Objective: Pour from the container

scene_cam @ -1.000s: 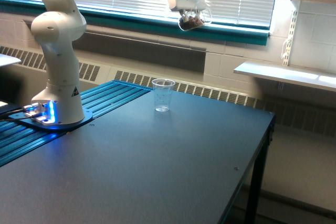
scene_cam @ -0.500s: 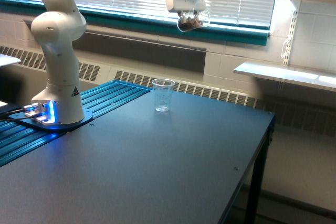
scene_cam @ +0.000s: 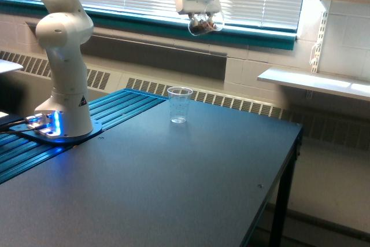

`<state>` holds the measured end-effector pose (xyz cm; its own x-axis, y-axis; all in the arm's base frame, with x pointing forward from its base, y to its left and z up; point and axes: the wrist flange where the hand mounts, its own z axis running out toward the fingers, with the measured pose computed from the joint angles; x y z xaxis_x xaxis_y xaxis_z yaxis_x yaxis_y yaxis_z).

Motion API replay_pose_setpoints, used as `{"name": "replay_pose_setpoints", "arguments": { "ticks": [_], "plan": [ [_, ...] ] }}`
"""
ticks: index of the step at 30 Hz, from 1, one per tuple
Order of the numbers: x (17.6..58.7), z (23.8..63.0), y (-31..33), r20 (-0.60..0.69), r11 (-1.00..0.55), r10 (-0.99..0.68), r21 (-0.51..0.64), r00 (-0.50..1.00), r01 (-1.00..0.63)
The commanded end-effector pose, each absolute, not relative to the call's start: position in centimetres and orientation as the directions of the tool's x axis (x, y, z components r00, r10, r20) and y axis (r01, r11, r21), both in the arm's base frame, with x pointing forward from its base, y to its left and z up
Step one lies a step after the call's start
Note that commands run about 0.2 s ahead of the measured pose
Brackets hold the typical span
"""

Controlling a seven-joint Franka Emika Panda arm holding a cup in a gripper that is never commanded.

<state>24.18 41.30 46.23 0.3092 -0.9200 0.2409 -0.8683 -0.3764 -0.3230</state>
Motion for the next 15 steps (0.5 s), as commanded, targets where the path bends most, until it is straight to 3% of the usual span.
{"name": "replay_pose_setpoints", "arguments": {
  "ticks": [1,15],
  "plan": [
    [23.6,46.6,40.5,0.211,-0.363,-0.929,-0.341,0.305,-0.867],
    [24.2,46.3,39.2,0.156,-0.316,-0.948,-0.362,0.277,-0.877]
  ]
}}
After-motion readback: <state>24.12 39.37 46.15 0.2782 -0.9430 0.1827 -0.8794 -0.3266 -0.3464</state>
